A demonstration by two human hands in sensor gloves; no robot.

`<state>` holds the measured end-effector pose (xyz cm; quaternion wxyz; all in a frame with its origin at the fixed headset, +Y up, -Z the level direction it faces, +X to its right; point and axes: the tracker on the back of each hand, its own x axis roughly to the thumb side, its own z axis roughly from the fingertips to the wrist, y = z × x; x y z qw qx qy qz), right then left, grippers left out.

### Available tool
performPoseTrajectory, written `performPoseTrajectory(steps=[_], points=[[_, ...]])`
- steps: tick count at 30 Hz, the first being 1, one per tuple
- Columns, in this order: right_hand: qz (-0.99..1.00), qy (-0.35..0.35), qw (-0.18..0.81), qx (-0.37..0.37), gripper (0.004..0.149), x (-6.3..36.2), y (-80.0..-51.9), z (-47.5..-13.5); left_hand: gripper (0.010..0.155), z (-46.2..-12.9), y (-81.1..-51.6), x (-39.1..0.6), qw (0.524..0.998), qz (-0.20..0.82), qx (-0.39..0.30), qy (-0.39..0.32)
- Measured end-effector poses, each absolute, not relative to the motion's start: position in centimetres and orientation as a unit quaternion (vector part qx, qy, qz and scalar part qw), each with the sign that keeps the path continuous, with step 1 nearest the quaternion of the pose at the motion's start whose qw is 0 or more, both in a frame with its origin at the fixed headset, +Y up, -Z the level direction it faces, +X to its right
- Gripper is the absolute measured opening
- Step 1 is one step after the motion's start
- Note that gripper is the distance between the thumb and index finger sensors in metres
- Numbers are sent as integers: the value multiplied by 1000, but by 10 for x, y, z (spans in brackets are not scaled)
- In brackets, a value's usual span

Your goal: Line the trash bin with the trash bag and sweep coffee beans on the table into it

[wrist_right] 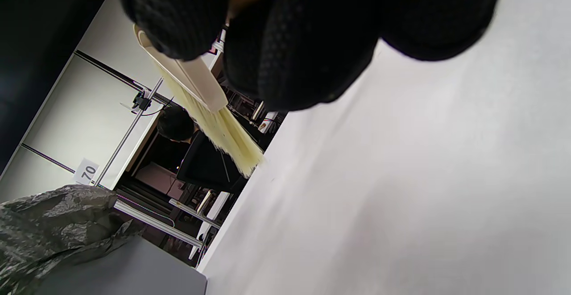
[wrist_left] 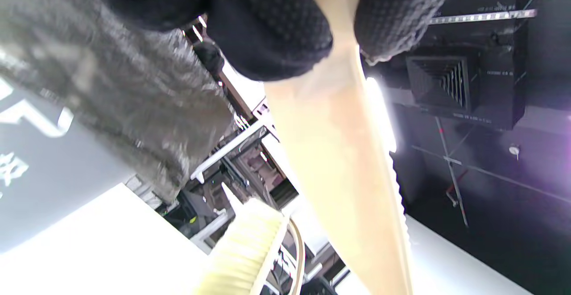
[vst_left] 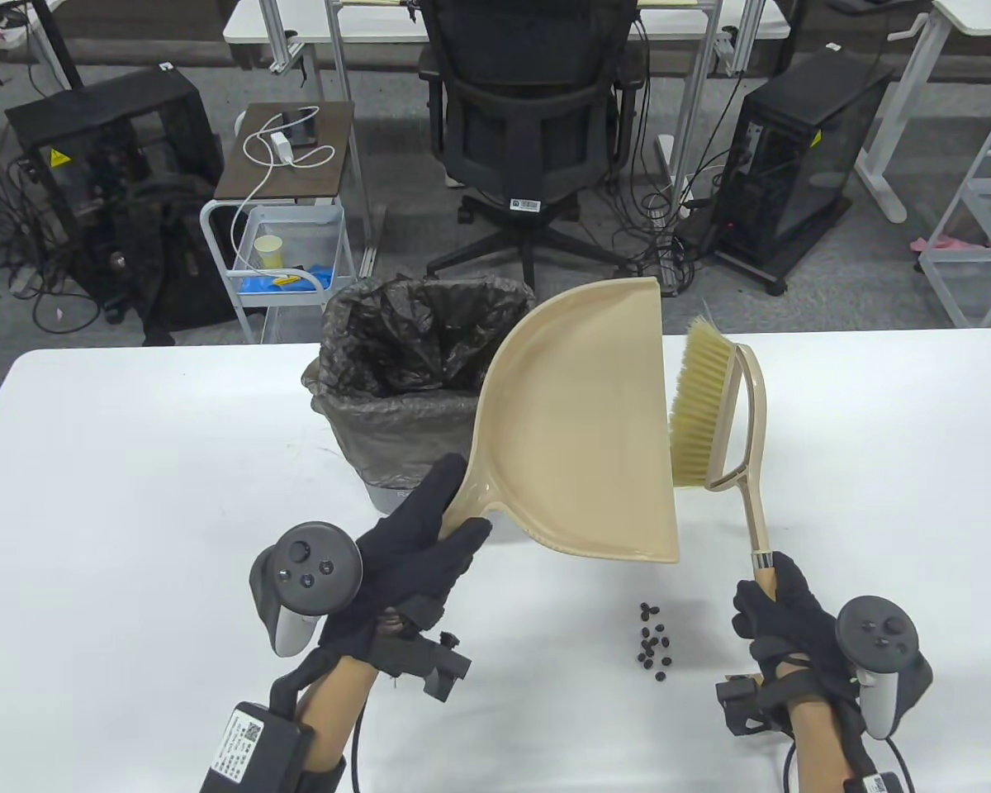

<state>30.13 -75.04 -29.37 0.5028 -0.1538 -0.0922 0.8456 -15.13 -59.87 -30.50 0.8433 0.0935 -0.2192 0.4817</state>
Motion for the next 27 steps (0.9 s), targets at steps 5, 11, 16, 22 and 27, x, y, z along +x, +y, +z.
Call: performPoseTrajectory(steps=[5, 11, 16, 22, 27], points=[[852, -97, 489, -158, 66, 302, -751, -293, 66, -300, -635, -139, 853, 462, 49, -236], [861, -97, 473, -161, 67, 300, -751, -294, 66, -296, -684, -136, 858, 459, 11, -229], [876, -99, 444, -164, 67, 296, -753, -294, 66, -302, -714, -140, 878, 431, -11, -208], [889, -93, 417, -163, 67, 292, -753, -294, 66, -302, -731, -145, 875, 444, -43, -189], [902, -86, 389, -168, 66, 287, -747, -296, 66, -303, -739, -154, 886, 427, -52, -172]])
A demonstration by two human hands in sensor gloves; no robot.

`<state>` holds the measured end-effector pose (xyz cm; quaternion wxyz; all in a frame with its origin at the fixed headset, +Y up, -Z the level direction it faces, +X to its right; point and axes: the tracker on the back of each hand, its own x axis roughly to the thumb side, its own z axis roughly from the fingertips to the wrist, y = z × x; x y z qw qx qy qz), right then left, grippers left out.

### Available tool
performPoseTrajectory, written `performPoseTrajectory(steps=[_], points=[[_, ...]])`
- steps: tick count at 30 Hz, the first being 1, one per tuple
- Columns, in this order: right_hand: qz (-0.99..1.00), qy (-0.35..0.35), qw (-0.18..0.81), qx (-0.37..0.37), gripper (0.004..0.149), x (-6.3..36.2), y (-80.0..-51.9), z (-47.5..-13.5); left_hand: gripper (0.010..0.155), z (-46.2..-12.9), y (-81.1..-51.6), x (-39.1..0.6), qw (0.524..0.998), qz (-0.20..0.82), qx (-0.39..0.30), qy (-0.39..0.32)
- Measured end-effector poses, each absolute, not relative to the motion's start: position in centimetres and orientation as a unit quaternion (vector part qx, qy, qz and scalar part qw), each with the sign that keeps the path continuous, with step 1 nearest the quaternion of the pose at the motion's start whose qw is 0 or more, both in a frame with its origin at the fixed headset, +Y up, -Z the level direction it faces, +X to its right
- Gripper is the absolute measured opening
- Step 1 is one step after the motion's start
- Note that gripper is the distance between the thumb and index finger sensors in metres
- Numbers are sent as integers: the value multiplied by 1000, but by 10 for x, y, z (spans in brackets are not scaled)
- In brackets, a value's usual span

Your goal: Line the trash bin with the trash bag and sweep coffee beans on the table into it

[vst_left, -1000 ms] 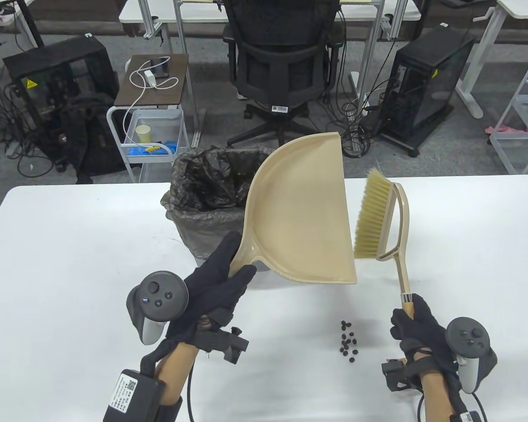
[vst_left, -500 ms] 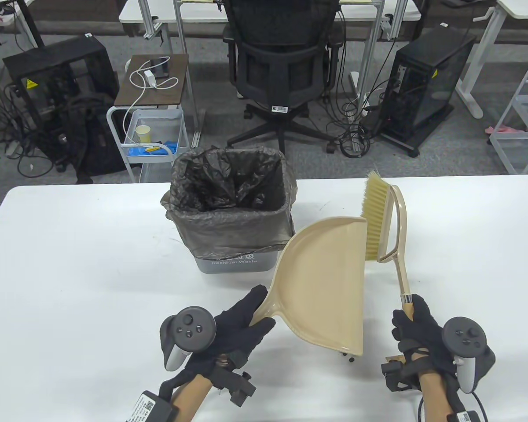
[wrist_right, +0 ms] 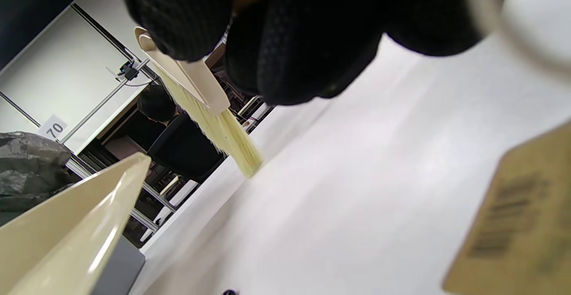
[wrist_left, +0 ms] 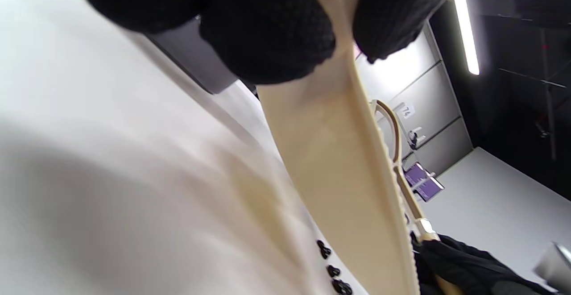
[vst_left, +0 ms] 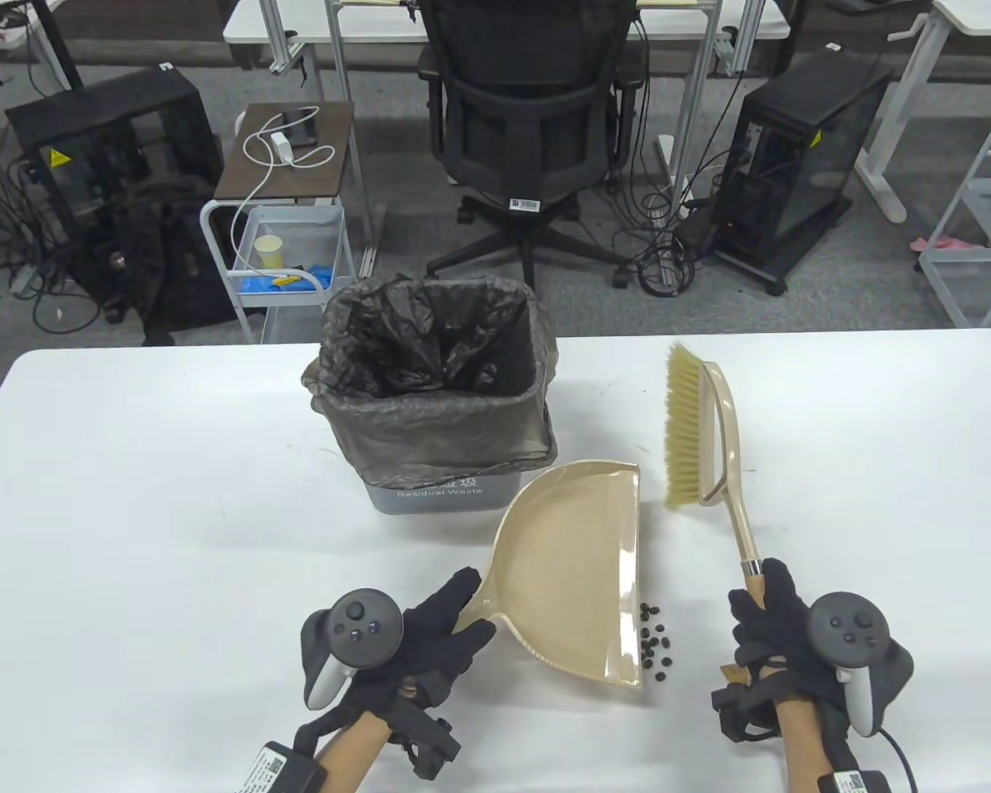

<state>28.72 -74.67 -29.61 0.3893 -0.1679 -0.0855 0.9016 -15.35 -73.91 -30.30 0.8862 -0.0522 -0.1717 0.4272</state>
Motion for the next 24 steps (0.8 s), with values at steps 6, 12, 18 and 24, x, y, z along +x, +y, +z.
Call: performPoseTrajectory(steps=[6, 12, 18, 24], points=[[939, -86, 290, -162, 66, 279, -705, -291, 65, -300, -744, -150, 894, 405, -76, -174], [974, -46, 131, -179, 66, 276, -646, -280, 65, -293, -744, -145, 899, 388, -90, -180], [971, -8, 93, -222, 66, 274, -621, -261, 65, -291, -741, -148, 903, 380, -91, -177], [957, 103, 150, -226, 66, 273, -619, -246, 65, -293, -745, -145, 907, 370, -101, -174]])
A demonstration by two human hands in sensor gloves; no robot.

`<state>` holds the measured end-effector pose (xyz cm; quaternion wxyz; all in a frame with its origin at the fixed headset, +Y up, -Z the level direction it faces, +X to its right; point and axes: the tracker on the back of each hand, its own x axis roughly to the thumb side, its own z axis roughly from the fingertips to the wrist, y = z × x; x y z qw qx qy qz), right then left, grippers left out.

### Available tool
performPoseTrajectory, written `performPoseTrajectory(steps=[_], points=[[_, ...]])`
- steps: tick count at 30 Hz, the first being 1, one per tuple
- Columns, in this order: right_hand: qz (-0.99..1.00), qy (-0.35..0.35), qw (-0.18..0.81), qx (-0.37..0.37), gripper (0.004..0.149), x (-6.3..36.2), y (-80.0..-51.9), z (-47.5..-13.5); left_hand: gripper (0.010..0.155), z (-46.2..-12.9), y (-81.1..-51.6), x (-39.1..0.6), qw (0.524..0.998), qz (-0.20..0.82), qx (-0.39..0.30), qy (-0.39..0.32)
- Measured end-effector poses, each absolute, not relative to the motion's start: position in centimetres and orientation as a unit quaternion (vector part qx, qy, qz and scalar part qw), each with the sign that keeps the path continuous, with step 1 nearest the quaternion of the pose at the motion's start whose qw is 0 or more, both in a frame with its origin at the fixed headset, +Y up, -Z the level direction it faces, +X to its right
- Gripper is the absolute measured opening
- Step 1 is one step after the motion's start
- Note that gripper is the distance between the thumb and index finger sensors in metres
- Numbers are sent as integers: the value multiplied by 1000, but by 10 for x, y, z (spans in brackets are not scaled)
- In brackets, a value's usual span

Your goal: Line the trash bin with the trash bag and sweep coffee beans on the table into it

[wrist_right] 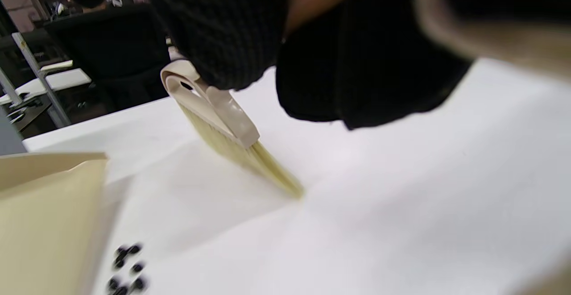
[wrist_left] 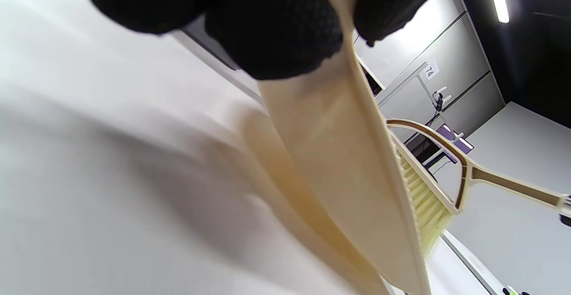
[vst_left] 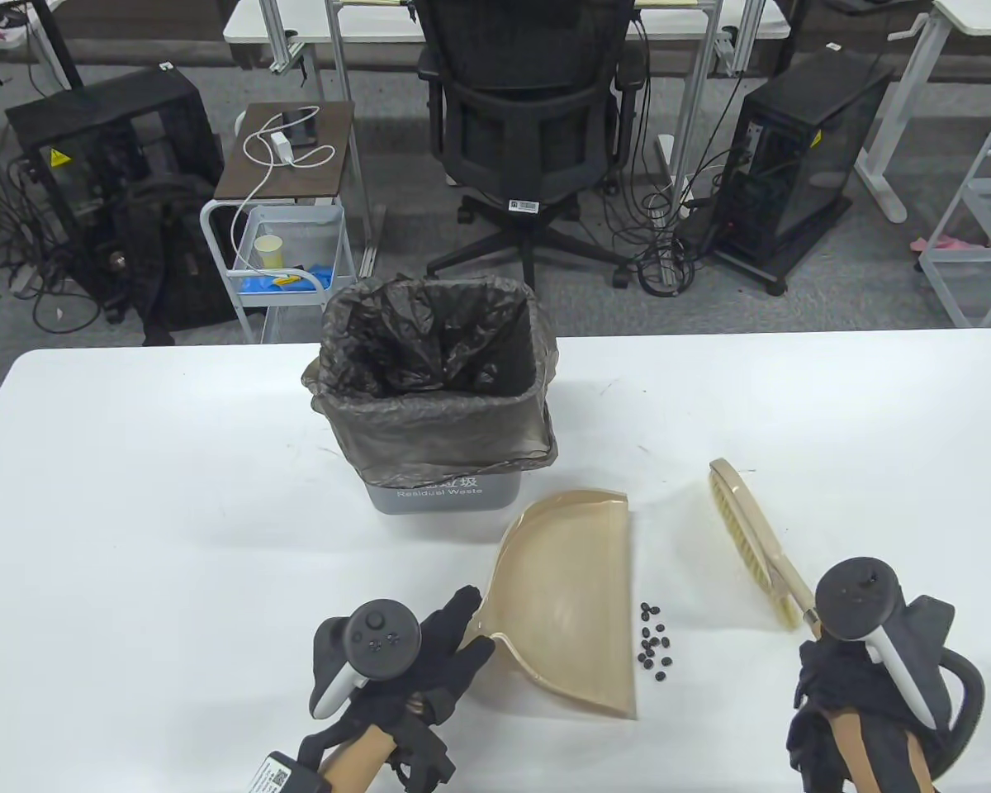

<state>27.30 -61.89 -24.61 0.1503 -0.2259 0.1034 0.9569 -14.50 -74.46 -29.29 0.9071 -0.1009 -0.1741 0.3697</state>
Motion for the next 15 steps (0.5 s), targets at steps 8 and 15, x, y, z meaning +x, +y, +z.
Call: performPoseTrajectory(steps=[8, 15], points=[[947, 178, 208, -170, 67, 256, -621, -231, 65, -297, -755, -143, 908, 367, -124, -158], [946, 192, 222, -138, 68, 238, -623, -221, 73, -300, -764, -147, 885, 416, -170, -119]])
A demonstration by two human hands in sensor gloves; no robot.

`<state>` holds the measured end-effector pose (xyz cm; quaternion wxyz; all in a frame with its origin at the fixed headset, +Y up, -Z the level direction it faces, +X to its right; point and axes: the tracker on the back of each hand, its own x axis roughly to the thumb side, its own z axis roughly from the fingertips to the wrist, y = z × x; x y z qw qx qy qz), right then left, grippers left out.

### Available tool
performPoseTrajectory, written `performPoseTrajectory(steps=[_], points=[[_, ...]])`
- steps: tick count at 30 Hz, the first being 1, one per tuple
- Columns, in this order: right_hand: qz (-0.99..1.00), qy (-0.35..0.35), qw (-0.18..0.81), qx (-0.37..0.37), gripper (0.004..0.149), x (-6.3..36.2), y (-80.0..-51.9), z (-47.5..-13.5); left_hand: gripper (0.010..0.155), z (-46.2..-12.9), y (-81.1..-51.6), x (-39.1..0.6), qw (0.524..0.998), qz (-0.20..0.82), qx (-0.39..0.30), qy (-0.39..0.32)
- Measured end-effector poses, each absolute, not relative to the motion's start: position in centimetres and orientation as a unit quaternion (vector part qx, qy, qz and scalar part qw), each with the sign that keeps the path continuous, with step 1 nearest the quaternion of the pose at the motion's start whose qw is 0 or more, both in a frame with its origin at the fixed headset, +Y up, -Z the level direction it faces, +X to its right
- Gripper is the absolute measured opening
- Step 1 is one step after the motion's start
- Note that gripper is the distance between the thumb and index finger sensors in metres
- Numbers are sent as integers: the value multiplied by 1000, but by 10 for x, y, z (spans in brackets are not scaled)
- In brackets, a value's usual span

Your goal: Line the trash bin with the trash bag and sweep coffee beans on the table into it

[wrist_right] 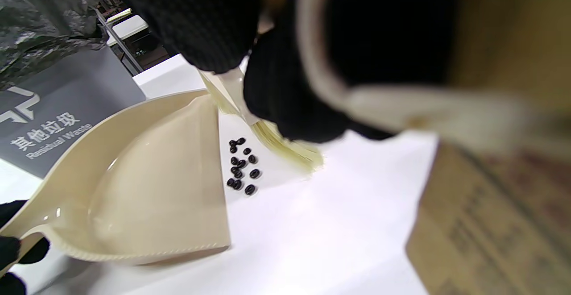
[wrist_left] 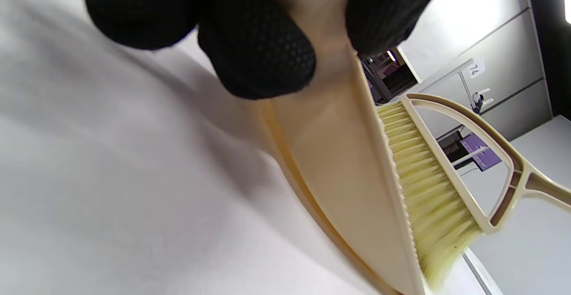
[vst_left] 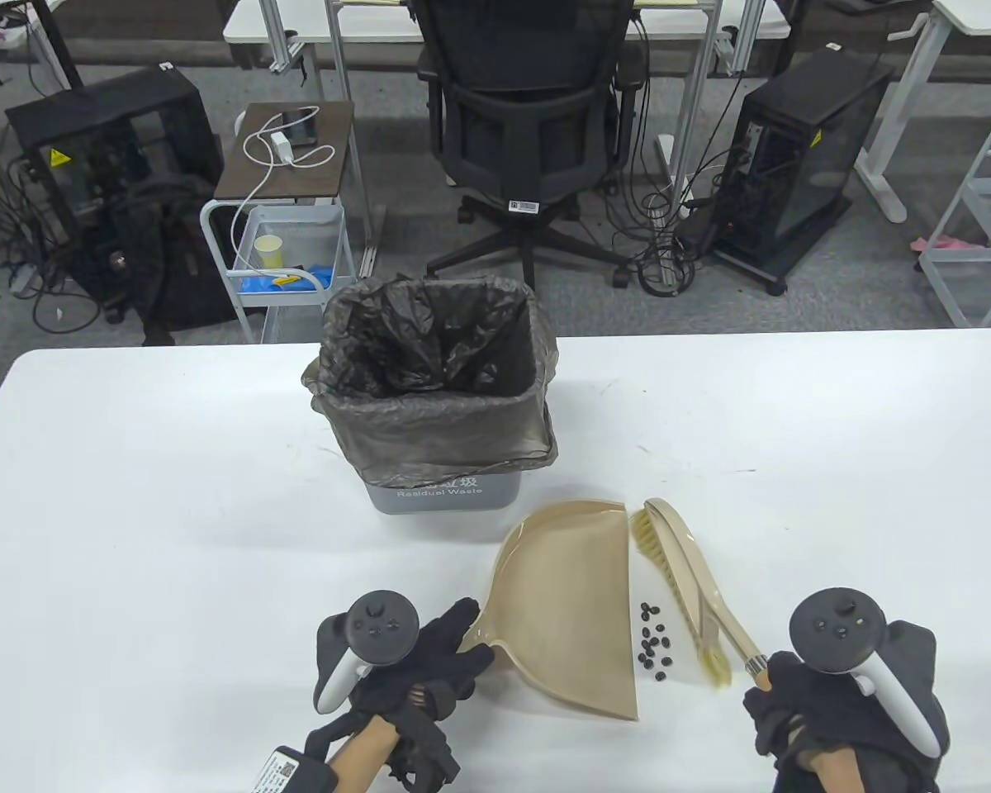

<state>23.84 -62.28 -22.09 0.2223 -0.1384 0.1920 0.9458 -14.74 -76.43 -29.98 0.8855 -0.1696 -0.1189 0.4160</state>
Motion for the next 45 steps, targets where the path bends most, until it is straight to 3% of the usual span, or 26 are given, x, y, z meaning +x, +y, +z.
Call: performPoseTrajectory(steps=[23, 45], points=[[923, 223, 289, -126, 68, 229, -640, -219, 73, -310, -779, -147, 862, 419, -261, -116], [898, 238, 360, -86, 68, 233, -647, -220, 70, -308, -775, -147, 875, 415, -218, -116]])
